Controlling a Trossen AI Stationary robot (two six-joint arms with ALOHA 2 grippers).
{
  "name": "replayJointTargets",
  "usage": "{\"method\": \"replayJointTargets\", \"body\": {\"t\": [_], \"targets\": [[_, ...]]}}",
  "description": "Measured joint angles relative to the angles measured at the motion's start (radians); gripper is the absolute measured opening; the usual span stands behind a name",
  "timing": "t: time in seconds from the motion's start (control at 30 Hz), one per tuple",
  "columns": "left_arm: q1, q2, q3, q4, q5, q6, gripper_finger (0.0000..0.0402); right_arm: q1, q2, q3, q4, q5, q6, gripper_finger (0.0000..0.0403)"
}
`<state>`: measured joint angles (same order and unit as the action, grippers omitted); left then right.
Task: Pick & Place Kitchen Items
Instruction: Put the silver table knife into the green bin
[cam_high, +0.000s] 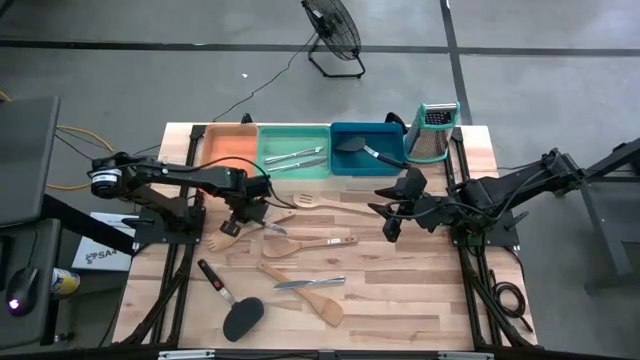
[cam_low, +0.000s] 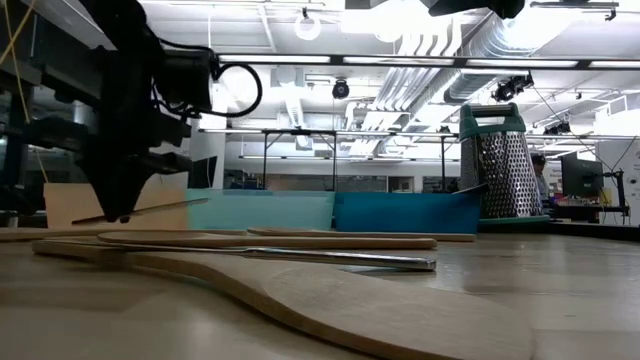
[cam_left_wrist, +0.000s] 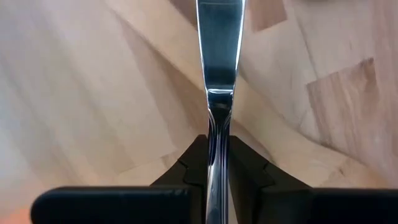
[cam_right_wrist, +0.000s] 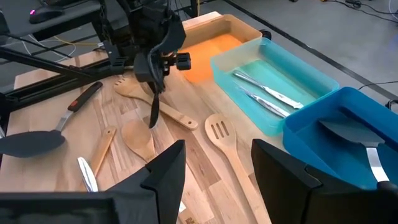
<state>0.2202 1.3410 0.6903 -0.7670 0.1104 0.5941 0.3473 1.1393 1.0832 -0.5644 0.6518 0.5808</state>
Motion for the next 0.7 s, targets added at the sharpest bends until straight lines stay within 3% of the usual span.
{"method": "replayJointTargets", "body": {"t": [0.4,0.7], "targets": [[0.001,-0.136,0.003,0.042,-0.011,-0.213,0.0032,0.0,0.0,0.0,-0.001,0.0,0.0,0.0175],[0.001,-0.206,0.003,0.243,-0.014,-0.5,0.0032,0.0,0.0,0.0,0.0,0.0,0.0,0.0175]]}}
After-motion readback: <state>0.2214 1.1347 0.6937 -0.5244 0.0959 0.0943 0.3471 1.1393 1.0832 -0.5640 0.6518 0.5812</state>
